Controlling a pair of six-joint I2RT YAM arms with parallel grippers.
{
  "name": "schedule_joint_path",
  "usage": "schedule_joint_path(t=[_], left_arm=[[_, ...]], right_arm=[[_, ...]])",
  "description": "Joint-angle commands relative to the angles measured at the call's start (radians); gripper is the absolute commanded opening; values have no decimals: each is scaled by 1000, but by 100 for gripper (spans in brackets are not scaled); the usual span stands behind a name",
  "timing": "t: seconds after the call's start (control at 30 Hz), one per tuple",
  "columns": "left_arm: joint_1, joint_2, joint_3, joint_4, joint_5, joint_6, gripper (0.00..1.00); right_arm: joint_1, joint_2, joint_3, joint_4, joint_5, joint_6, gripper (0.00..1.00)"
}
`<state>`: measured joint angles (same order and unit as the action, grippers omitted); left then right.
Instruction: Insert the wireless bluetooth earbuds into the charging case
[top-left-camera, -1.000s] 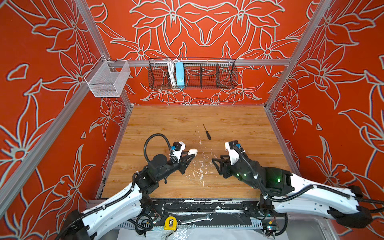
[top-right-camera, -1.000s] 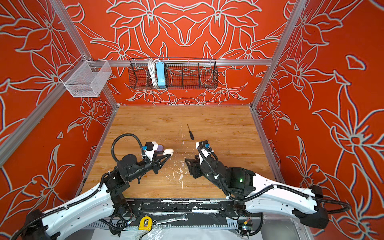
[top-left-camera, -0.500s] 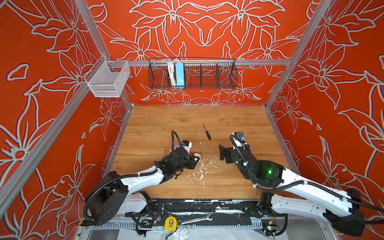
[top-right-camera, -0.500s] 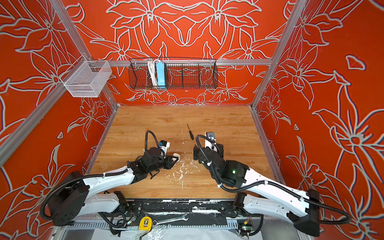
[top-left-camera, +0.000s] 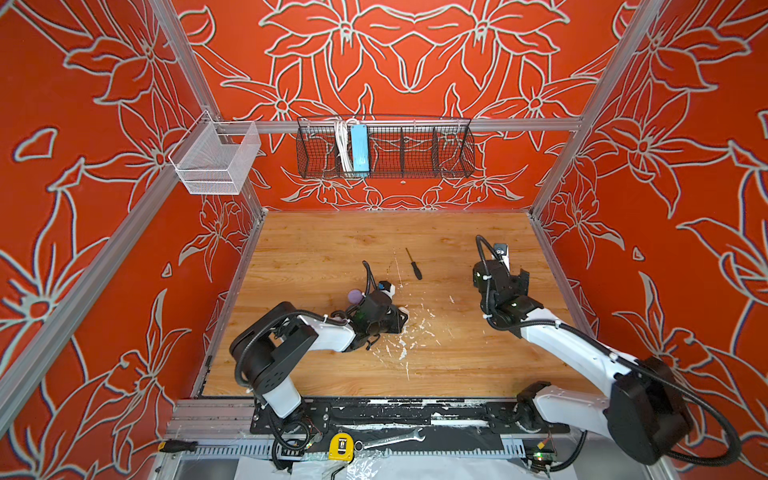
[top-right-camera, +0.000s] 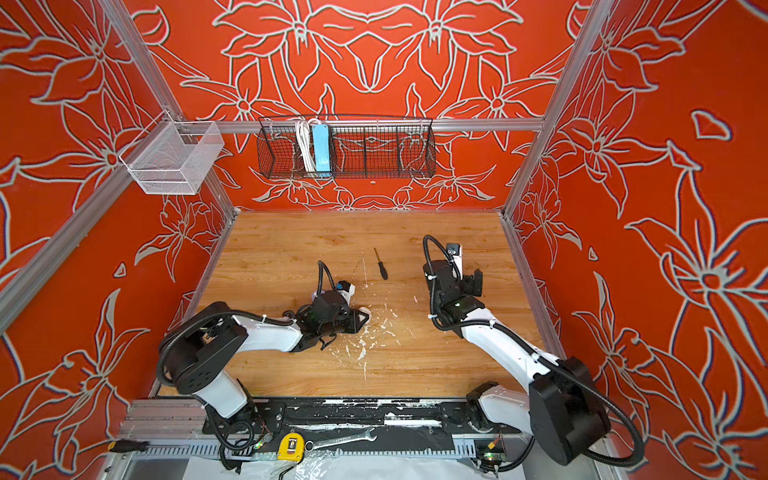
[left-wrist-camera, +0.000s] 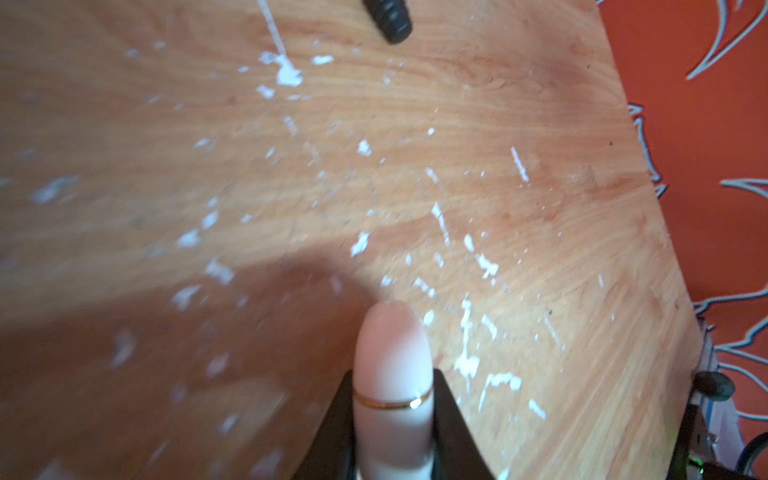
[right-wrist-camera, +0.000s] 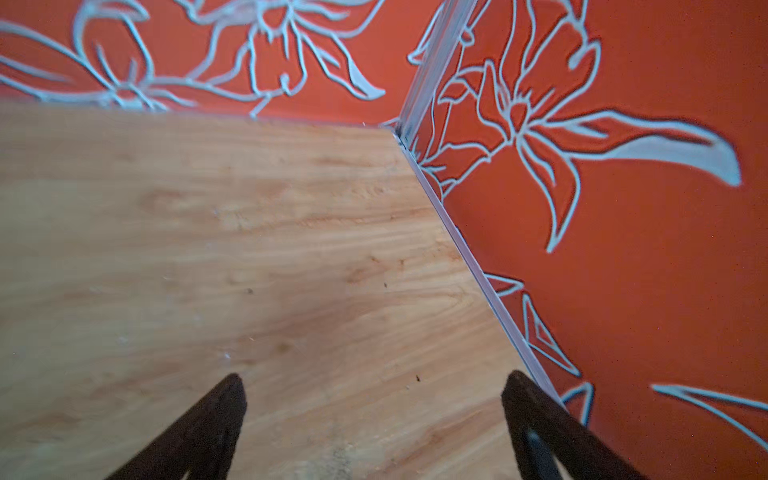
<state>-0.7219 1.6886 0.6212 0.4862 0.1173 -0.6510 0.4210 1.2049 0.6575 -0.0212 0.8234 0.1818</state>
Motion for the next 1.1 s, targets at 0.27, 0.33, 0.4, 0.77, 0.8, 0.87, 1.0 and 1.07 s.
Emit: schedule_joint_path(t=[0.27, 0.33, 0.4, 0.77, 0.8, 0.87, 1.0, 1.07], left_arm=[[-8, 68, 19, -21, -15, -8, 44], [-8, 39, 24, -57, -30, 5, 57], [-8, 6, 48, -122, -37, 31, 72], [-4, -310, 197, -541, -210, 225, 84], [-2, -340, 213, -575, -236, 255, 85], [3, -413, 231, -624, -292, 344, 91], [19, -542, 175, -589, -494, 576, 99], [63, -606, 65, -457, -605, 714, 98]], right_arm=[[-176, 132, -165, 437, -176, -146, 99], [-199, 171, -168, 477, -215, -159, 99], [-205, 170, -160, 469, -286, -178, 98], [-321, 167, -309, 746, -550, -181, 99], [-340, 179, -334, 797, -577, -170, 98], [-347, 236, -370, 936, -595, -181, 98], [-349, 229, -353, 891, -627, -189, 98], [-349, 202, -338, 820, -628, -184, 98]])
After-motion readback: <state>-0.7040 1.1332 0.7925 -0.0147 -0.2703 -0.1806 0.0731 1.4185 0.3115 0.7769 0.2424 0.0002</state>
